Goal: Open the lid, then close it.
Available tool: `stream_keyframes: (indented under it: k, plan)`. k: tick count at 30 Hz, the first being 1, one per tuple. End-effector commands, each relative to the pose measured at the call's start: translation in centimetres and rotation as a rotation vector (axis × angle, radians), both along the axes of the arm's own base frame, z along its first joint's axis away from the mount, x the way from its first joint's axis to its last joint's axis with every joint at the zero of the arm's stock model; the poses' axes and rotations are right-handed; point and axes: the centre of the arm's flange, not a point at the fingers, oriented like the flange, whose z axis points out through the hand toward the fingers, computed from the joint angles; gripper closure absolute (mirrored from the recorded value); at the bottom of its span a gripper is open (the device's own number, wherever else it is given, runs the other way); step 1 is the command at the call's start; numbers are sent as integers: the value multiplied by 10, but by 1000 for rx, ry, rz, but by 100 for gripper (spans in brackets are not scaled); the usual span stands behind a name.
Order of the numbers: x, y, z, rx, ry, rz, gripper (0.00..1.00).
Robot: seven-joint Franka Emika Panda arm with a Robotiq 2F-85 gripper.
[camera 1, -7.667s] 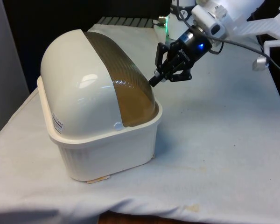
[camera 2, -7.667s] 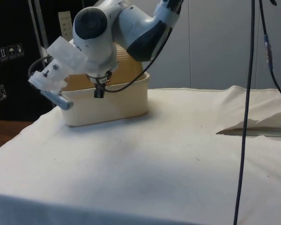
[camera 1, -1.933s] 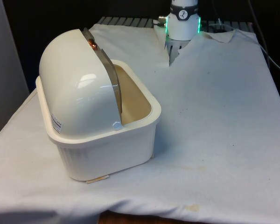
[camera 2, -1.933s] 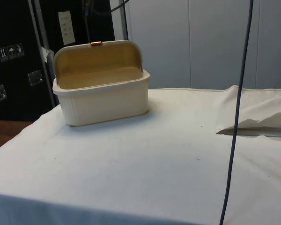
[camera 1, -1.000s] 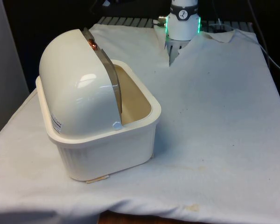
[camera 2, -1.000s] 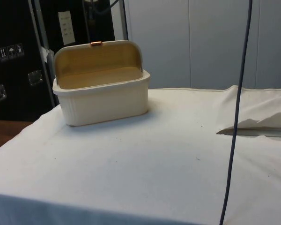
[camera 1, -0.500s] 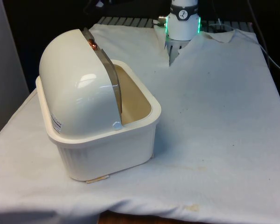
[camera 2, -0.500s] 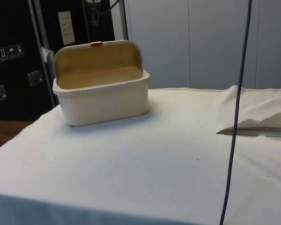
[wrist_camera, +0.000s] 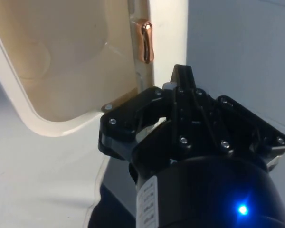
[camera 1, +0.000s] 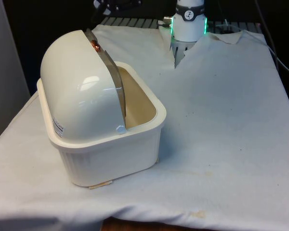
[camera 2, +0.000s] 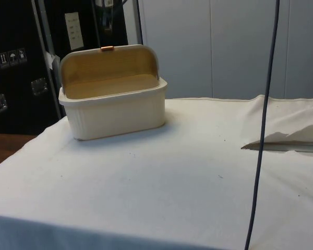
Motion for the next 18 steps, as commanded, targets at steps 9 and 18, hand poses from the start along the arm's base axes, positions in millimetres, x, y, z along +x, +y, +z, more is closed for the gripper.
stream_keyframes:
  k: [9, 18]
  plan:
    - [6, -8, -3, 32, 1, 8, 100]
    - [11, -11, -11, 27, 0, 13, 100]
